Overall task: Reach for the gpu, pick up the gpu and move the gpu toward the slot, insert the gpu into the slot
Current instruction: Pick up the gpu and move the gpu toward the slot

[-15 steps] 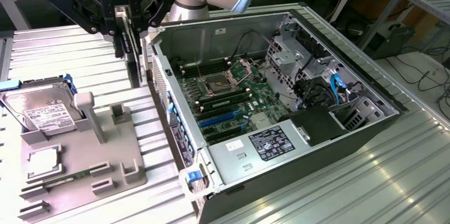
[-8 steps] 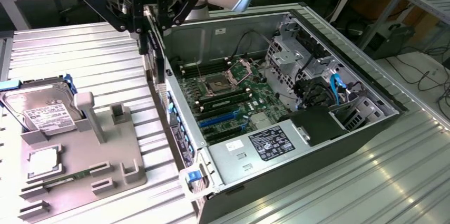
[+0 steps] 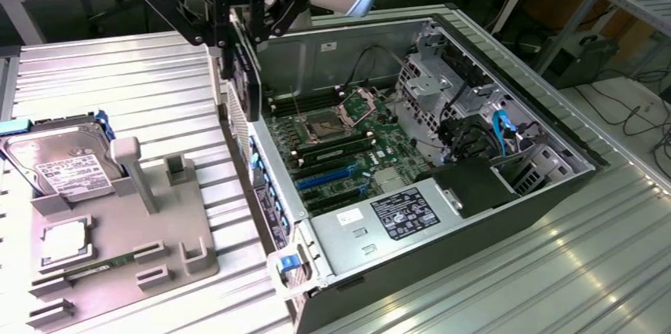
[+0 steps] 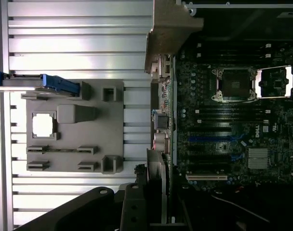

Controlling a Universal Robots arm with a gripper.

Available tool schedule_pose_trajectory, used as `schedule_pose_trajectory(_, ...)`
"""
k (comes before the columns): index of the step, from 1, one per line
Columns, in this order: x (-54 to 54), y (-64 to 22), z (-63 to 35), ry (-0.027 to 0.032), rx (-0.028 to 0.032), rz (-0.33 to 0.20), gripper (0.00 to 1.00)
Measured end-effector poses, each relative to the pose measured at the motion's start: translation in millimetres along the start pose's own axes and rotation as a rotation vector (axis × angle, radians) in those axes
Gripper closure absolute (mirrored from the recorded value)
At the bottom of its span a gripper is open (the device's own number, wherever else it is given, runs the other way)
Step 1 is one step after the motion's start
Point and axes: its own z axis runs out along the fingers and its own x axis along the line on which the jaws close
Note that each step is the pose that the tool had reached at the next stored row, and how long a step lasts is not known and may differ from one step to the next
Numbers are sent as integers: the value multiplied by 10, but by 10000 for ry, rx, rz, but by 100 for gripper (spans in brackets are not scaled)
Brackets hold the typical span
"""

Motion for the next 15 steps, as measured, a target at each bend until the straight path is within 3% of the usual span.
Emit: schedule_pose_trajectory(15,-77,0,0,0,0,0,72)
